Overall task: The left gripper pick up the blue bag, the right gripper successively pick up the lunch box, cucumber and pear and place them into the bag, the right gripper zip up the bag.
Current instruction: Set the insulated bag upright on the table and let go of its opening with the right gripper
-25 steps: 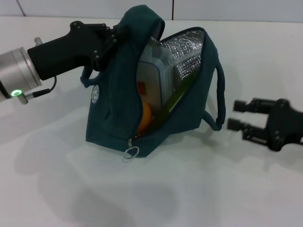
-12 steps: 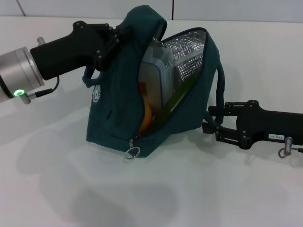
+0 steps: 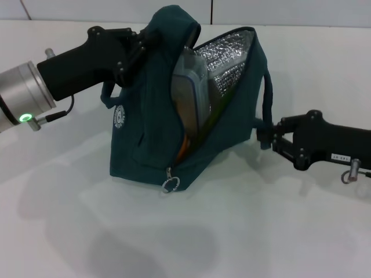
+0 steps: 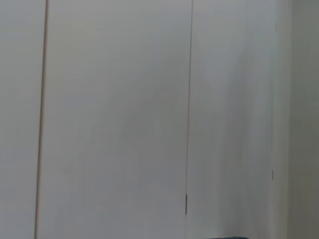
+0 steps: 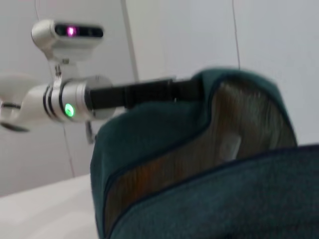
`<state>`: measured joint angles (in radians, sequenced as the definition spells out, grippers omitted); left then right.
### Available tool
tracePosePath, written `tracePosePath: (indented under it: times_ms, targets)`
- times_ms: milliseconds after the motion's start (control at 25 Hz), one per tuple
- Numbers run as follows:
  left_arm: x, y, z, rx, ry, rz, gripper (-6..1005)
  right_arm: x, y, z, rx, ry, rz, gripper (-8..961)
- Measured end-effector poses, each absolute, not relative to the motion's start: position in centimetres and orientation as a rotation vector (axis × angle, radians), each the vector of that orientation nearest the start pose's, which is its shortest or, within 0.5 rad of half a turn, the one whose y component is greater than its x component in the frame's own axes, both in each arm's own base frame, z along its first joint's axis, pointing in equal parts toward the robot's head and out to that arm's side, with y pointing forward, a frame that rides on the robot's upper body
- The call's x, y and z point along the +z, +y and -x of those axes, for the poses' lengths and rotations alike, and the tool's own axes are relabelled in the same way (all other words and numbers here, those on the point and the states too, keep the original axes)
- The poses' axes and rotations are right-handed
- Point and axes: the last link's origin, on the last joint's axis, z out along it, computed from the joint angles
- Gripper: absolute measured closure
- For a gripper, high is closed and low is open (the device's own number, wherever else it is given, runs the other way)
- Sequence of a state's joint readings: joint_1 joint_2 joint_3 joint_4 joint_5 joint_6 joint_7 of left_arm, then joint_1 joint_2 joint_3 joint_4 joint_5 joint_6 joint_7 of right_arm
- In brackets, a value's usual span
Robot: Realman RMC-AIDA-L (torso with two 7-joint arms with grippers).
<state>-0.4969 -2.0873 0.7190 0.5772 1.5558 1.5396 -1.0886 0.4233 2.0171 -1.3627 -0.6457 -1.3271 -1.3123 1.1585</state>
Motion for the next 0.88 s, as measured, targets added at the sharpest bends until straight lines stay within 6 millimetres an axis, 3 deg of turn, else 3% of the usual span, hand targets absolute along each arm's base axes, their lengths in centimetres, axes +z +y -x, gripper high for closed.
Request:
tracePosePath:
  times_ms: [240, 480, 520, 640, 880]
  targets:
    - [1.3, 33.5, 24.8, -1.073, -0.286, 2.357, 945, -1.7, 32.2, -23.2, 0.98, 0.279, 2.569, 881]
    - [0.4, 31.3, 25.5, -1.145, -0.183, 2.272, 945, 0.5, 31.5, -22.7, 1.138, 0.203, 2.515, 887]
    - [-0.1, 29.7, 25.5, -1.165, -0.052, 2.233, 945, 0.8, 31.4, -22.7, 1.153, 0.197, 2.51, 888]
    - [-0.8, 28.2, 25.7, -1.174, 0.029, 2.197, 945, 1.3, 31.5, -22.4, 1.176, 0.199, 2.522, 888]
    - [-1.7, 27.1, 26.0, -1.186, 0.019, 2.15, 945, 1.4, 32.2, -21.8, 1.147, 0.234, 2.617, 888]
